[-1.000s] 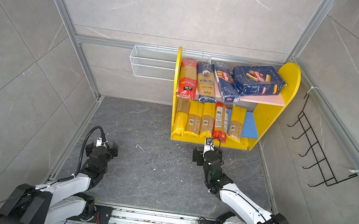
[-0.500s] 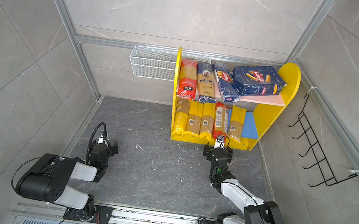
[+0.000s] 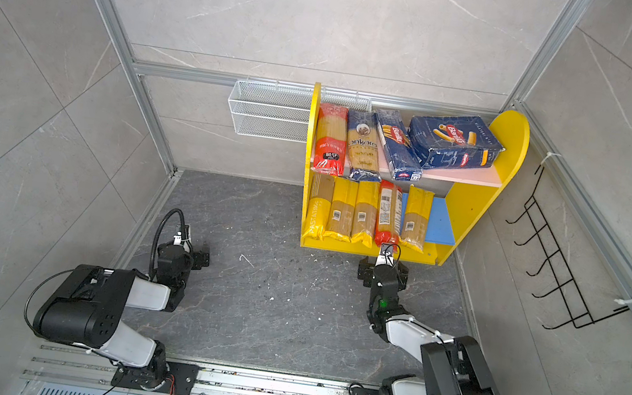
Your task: Place and organize the pasta boxes and bags onto the shelf
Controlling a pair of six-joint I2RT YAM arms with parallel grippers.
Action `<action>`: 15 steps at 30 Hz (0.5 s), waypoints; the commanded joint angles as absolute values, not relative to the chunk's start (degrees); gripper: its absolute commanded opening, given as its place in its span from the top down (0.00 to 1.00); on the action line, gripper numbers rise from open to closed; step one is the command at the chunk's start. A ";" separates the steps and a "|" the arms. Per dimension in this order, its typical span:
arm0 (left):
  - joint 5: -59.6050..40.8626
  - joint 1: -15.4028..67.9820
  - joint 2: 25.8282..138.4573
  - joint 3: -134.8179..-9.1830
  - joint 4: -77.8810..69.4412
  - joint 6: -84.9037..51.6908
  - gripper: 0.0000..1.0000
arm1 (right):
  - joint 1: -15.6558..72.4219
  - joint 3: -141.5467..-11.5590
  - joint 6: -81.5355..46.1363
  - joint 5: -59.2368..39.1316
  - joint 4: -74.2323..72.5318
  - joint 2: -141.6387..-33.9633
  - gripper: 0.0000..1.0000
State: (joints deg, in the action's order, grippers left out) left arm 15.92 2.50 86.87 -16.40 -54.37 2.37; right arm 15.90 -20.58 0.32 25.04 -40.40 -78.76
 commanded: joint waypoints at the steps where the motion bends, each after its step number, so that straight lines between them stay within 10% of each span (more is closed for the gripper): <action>1: 12.76 1.46 86.01 -18.50 -52.88 0.84 0.00 | 15.08 -18.15 1.86 27.25 -52.46 -82.19 0.00; 15: 4.96 -2.23 86.13 -21.12 -47.90 -0.42 0.00 | 7.77 -20.48 -0.65 11.05 -51.34 -87.34 0.00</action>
State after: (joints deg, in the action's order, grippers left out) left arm 9.19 -0.60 86.87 -19.09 -48.45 1.45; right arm 7.92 -21.37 -0.40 15.53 -47.64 -85.27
